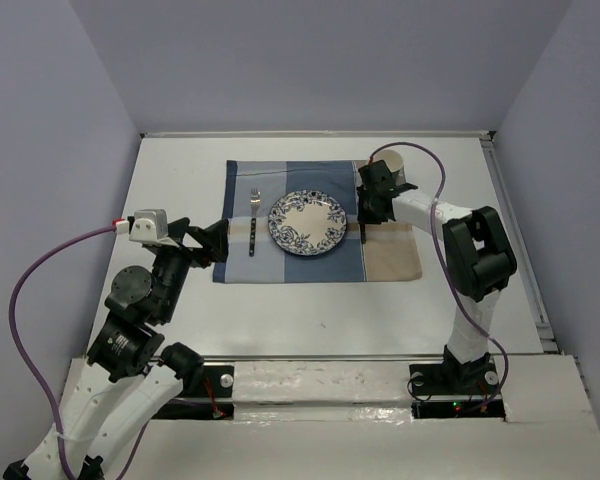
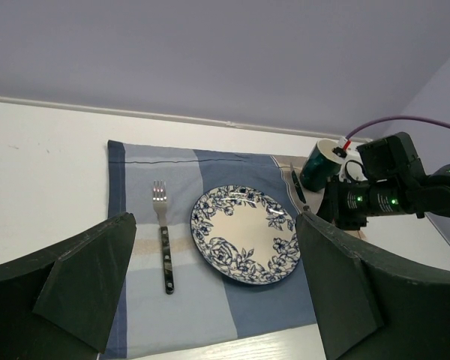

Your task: Set the dinner table for one person

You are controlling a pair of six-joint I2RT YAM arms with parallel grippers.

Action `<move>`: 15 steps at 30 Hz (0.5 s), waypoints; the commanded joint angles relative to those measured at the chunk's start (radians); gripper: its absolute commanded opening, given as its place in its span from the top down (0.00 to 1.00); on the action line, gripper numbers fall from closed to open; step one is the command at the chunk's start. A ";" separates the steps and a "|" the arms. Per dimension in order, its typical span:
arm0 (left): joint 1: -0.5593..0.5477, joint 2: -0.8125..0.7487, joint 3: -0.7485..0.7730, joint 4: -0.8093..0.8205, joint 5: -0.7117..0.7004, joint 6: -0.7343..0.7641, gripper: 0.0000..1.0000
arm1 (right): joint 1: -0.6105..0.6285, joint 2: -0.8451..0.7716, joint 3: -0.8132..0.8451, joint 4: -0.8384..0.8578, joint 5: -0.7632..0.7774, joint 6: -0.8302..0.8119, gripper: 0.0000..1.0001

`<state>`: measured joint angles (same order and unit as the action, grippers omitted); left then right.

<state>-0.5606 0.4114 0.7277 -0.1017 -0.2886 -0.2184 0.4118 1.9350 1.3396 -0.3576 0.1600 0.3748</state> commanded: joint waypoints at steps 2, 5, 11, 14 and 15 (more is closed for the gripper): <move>0.008 0.015 -0.005 0.050 0.005 0.008 0.01 | -0.001 0.018 0.053 0.023 -0.014 0.016 1.00; 0.008 0.013 -0.005 0.051 0.005 0.008 0.01 | -0.001 0.028 0.058 0.019 -0.016 0.015 1.00; 0.008 0.013 -0.005 0.051 0.006 0.008 0.01 | -0.001 0.032 0.061 0.014 -0.010 0.021 0.84; 0.010 0.010 -0.005 0.051 0.006 0.008 0.01 | -0.001 0.032 0.072 -0.006 -0.008 0.024 0.74; 0.008 0.010 -0.005 0.051 0.008 0.010 0.01 | -0.001 0.028 0.072 -0.007 -0.008 0.024 0.73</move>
<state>-0.5583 0.4168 0.7277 -0.1017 -0.2878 -0.2184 0.4118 1.9682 1.3586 -0.3660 0.1528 0.3950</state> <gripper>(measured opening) 0.989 0.249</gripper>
